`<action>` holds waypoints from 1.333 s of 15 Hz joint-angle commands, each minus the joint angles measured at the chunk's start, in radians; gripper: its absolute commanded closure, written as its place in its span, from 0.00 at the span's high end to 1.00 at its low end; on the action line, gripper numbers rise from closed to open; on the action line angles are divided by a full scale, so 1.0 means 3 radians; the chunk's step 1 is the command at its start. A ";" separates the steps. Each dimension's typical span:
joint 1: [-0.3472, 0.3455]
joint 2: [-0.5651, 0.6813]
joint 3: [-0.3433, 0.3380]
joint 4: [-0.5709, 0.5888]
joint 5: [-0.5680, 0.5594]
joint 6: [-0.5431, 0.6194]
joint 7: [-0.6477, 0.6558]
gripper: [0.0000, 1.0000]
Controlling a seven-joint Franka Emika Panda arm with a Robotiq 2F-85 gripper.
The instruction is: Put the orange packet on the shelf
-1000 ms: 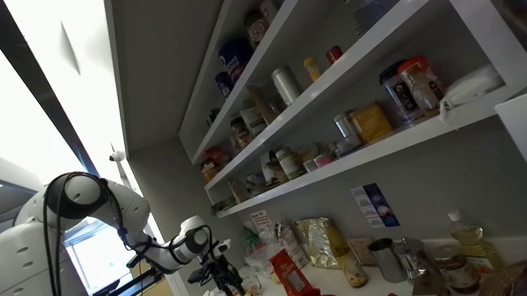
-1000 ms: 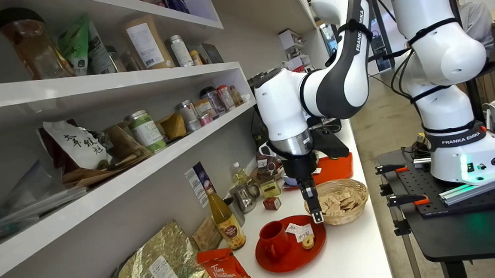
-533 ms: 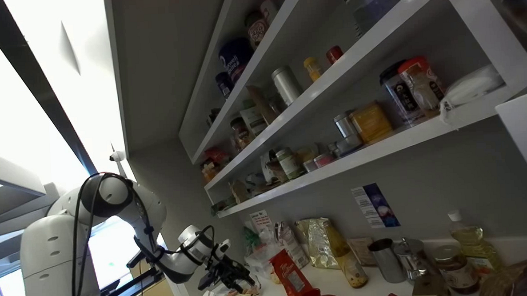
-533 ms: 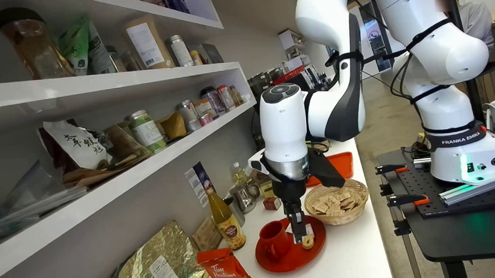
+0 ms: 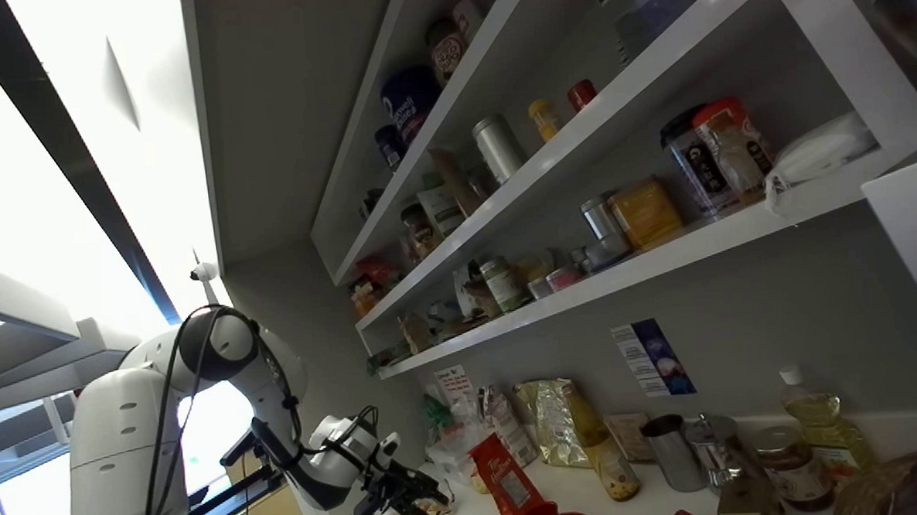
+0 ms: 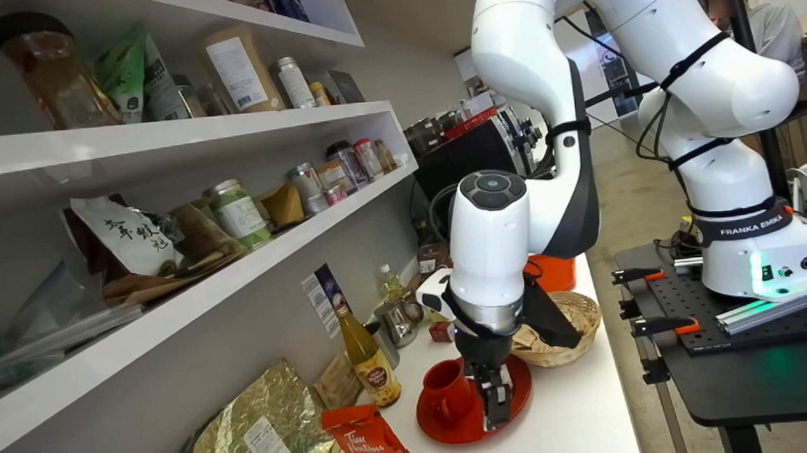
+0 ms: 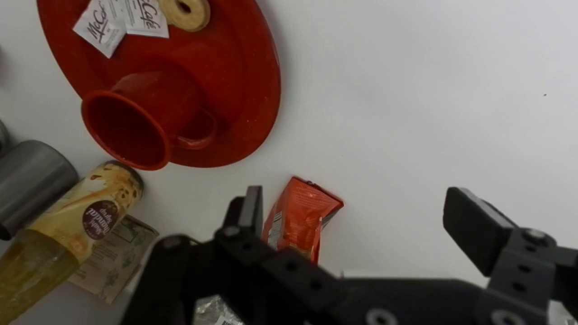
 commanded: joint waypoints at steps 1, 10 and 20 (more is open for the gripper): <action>0.0079 0.0190 -0.0124 0.0160 -0.0521 0.0168 0.0180 1.00; 0.0080 0.0378 -0.0169 0.0415 -0.1754 0.0350 0.0747 1.00; 0.0097 0.0404 -0.0153 0.0400 -0.1604 0.0029 0.1517 1.00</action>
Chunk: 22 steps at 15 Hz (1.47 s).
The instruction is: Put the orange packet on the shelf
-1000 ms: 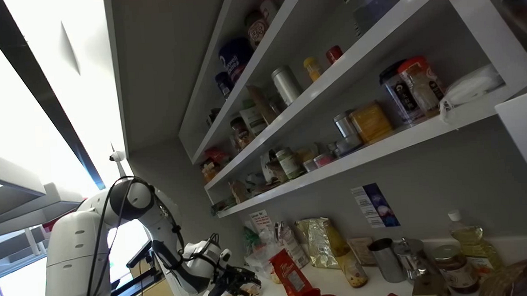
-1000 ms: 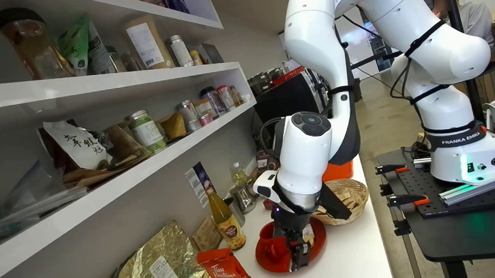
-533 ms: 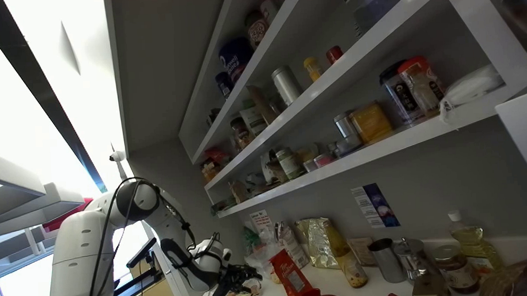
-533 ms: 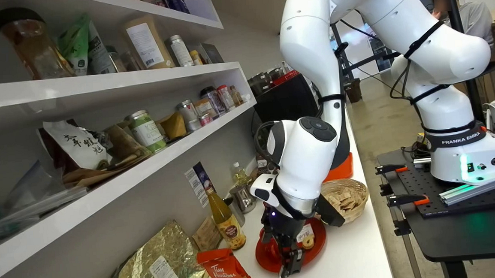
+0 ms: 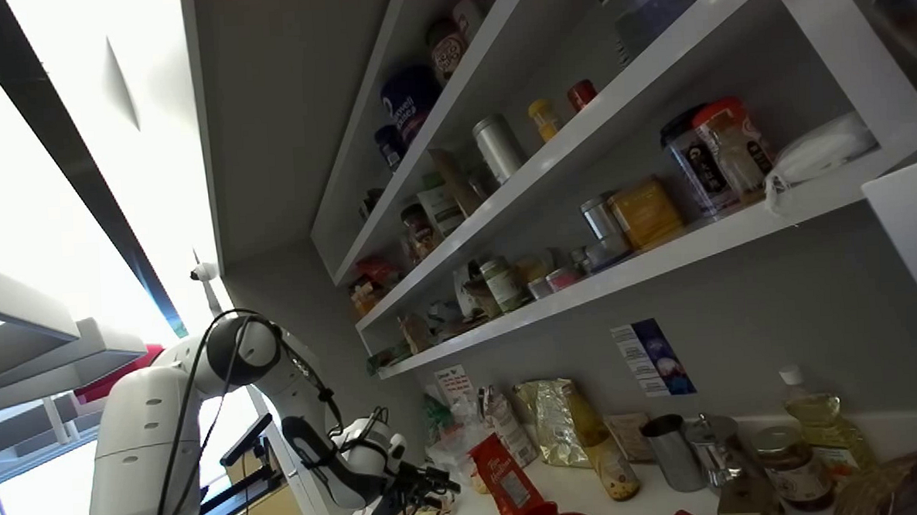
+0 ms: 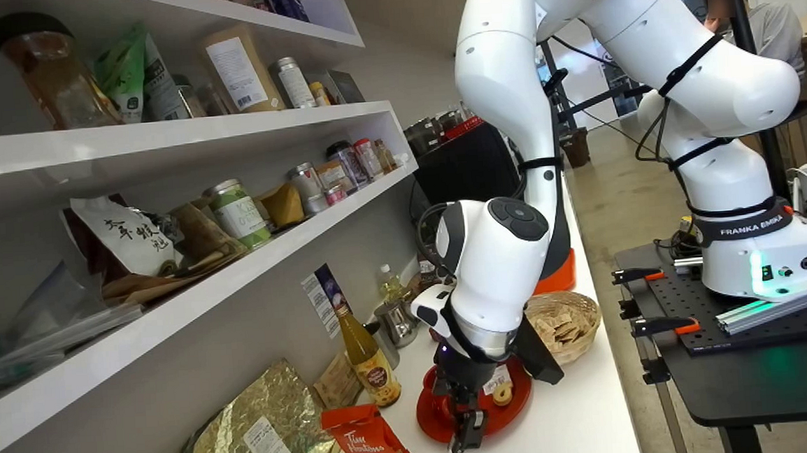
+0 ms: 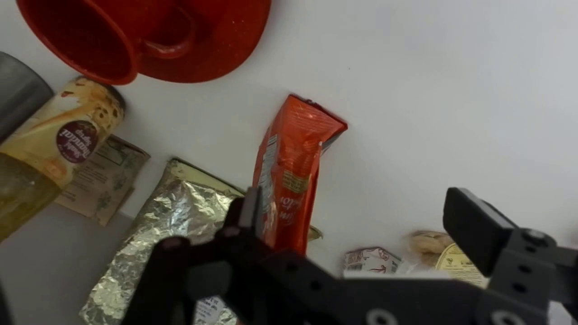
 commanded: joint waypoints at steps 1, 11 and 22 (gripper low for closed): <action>0.0049 0.0032 -0.0013 0.0042 0.0062 -0.0211 0.0286 1.00; 0.0027 0.0088 0.0030 0.0012 0.0486 -0.0294 0.0263 1.00; 0.0048 0.0061 -0.0014 -0.0015 0.0456 -0.0285 0.0273 1.00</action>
